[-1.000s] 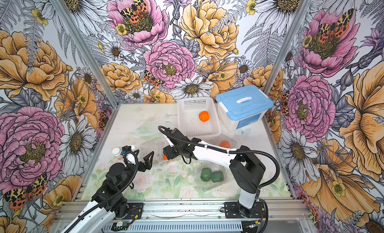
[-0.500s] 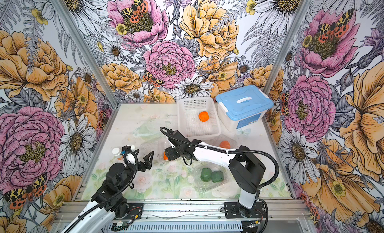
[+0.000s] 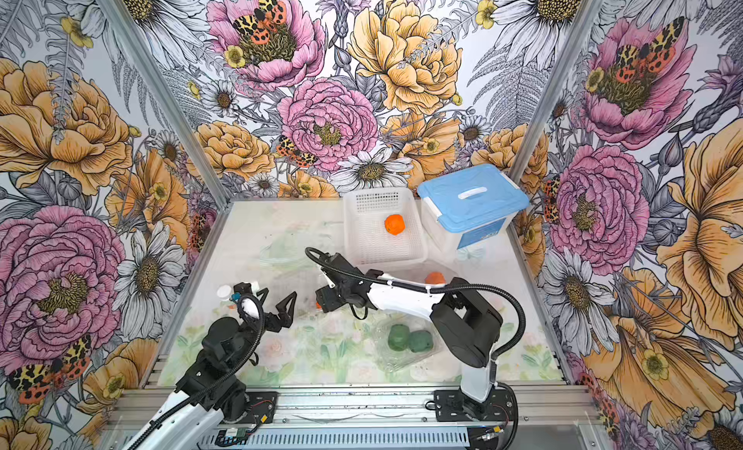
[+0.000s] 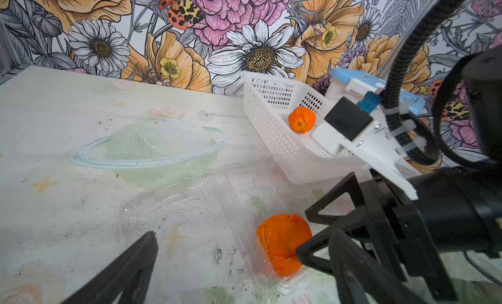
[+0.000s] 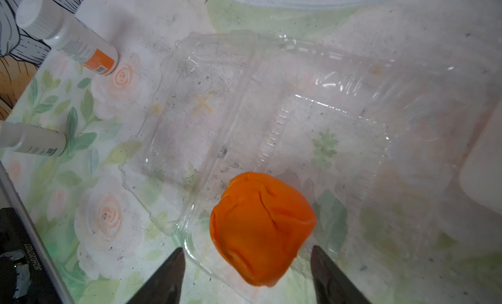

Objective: Take oranges out of containers
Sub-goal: Pick up the orange from the packing box.

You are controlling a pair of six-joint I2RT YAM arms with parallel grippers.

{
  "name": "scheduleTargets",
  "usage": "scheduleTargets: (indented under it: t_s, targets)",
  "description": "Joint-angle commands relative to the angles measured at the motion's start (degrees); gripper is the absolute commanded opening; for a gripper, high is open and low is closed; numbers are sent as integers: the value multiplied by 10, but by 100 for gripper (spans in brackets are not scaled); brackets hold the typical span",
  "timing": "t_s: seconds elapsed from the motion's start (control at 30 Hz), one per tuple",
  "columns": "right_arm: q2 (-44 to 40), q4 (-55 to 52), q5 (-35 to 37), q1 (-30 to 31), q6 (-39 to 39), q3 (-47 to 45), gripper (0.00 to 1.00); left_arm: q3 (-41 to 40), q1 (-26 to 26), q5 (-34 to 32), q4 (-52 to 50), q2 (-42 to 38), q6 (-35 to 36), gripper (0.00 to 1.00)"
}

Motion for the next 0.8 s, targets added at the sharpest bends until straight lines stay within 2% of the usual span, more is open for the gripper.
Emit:
scheduleTargets:
  t_s: [0.0, 0.77]
  targets:
    - [15, 9, -3, 2, 6, 29, 72, -6, 6, 10, 10, -5, -4, 99]
    - [81, 9, 23, -18, 17, 58, 70, -5, 6, 7, 6, -9, -5, 99]
